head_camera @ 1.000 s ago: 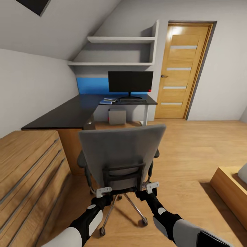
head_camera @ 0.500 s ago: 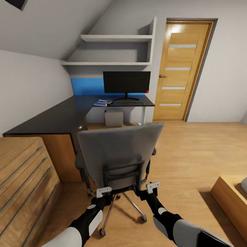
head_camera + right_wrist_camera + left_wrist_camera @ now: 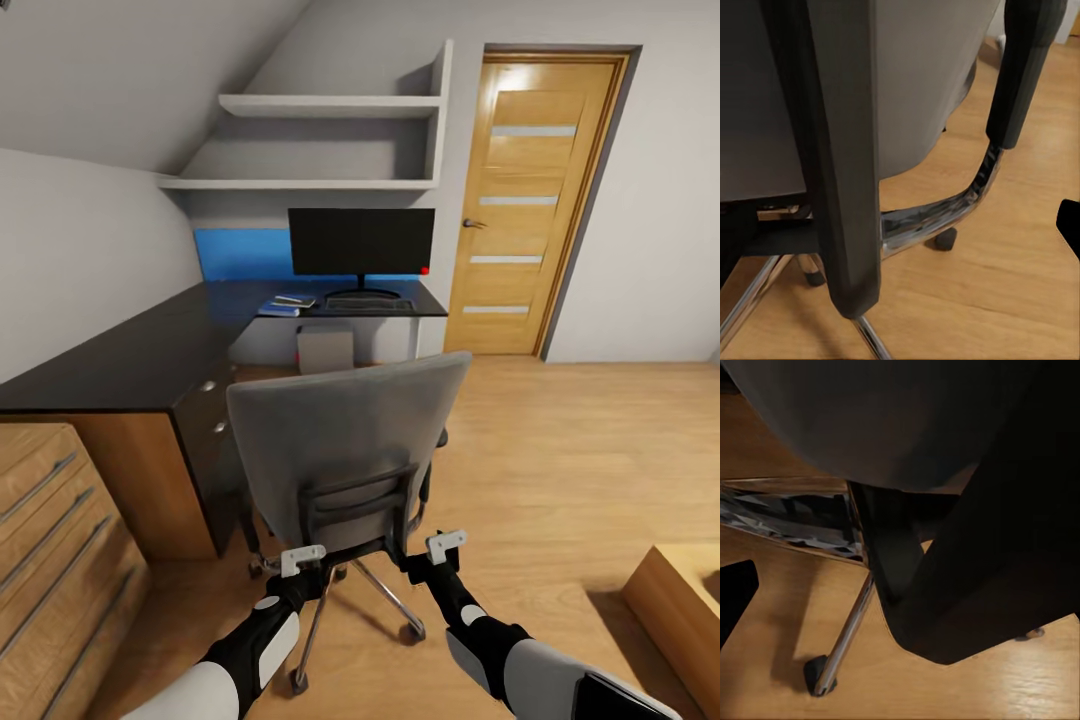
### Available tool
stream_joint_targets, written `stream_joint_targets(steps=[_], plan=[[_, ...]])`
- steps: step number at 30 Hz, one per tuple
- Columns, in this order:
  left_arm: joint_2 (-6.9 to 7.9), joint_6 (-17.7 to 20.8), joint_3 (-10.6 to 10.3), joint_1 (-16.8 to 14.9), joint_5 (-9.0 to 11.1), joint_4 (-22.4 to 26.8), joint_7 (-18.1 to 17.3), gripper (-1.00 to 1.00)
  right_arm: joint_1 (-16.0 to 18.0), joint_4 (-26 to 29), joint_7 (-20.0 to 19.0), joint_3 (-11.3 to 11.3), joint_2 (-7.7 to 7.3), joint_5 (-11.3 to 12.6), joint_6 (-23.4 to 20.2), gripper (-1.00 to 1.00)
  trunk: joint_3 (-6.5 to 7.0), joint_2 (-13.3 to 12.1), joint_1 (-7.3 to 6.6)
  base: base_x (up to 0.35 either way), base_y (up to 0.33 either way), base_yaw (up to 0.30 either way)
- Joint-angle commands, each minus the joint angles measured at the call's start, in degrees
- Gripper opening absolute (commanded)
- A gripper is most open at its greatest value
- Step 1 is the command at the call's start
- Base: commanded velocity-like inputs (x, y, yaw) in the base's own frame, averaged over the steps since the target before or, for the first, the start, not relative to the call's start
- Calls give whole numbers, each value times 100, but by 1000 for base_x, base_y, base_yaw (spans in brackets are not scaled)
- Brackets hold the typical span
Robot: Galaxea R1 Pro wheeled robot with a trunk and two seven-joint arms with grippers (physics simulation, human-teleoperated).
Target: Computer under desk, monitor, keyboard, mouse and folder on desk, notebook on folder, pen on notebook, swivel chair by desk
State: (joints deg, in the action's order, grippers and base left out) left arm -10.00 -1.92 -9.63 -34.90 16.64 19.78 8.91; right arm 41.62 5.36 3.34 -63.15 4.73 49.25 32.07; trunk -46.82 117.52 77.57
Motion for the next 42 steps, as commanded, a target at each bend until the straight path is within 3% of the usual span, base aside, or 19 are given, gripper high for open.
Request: stream_joint_targets(steps=[1,42], plan=[[0,-20,-30,-8,41,-2,41,100,4,2,35,-48,1,17,11,100,-4,2,3,319,-6,0],[0,-19,-30,-8,41,-10,41,100,1,1,37,-48,-7,14,19,100,-4,2,3,322,0,0]])
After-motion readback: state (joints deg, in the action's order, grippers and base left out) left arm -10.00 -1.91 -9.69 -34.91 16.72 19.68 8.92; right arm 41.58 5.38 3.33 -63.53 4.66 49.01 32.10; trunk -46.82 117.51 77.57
